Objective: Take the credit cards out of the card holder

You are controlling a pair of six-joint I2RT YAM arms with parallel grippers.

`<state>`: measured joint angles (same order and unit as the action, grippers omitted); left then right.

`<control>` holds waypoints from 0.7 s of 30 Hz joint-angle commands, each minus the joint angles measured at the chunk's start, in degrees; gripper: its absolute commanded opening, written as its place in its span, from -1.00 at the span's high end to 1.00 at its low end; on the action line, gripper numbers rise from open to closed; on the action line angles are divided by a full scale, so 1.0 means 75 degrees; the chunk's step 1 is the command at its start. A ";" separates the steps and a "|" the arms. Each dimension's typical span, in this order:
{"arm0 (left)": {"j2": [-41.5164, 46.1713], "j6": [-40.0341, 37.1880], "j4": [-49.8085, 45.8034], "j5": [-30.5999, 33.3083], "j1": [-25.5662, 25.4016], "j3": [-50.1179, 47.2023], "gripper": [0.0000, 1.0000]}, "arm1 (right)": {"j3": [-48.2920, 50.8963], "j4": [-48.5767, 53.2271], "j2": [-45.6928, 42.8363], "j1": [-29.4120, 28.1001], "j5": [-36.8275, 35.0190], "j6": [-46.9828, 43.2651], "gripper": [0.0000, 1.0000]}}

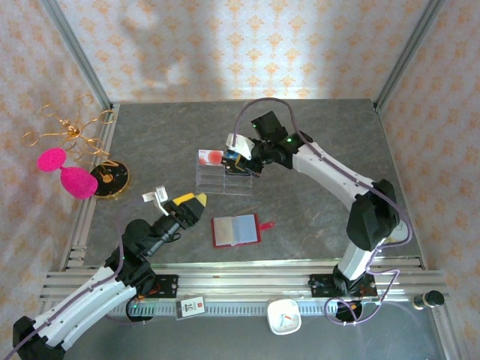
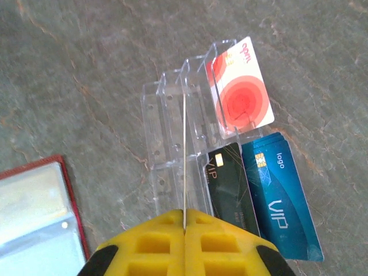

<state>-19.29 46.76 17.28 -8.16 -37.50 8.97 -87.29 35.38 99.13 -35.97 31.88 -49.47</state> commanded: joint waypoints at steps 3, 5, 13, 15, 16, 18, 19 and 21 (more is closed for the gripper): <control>-0.0543 -0.0473 -0.0090 0.0036 0.0019 0.0560 -0.98 | -0.0717 0.0629 0.0598 0.0192 -0.0098 -0.1052 1.00; -0.0833 -0.0560 -0.0089 0.0014 0.0047 0.0682 -0.98 | -0.0903 0.0738 0.0813 0.0235 -0.0171 -0.1219 1.00; -0.1635 -0.0624 0.0159 -0.0259 0.0385 0.0823 -0.98 | -0.1111 0.0503 0.1379 0.0374 -0.0697 -0.1419 1.00; -0.1765 -0.0587 0.0281 -0.0381 0.0490 0.0807 -0.98 | -0.1190 0.0470 0.1484 0.0385 -0.0783 -0.1403 1.00; -0.1830 -0.0580 0.0330 -0.0440 0.0542 0.0790 -0.98 | -0.1228 0.0489 0.1546 0.0386 -0.0805 -0.1409 1.00; -0.1912 -0.0557 0.0419 -0.0532 0.0643 0.0763 -0.98 | -0.1339 0.0542 0.1653 0.0385 -0.0863 -0.1396 1.00; -0.1942 -0.0531 0.0473 -0.0593 0.0702 0.0751 -0.98 | -0.1370 0.0567 0.1695 0.0389 -0.0873 -0.1396 1.00; -0.1980 -0.0473 0.0565 -0.0709 0.0800 0.0705 -0.99 | -0.1387 0.0568 0.1743 0.0383 -0.0925 -0.1364 1.00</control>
<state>-34.13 43.40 17.80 -11.03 -32.47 13.52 -95.59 39.07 111.57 -33.32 26.92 -59.22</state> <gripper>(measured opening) 0.991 0.041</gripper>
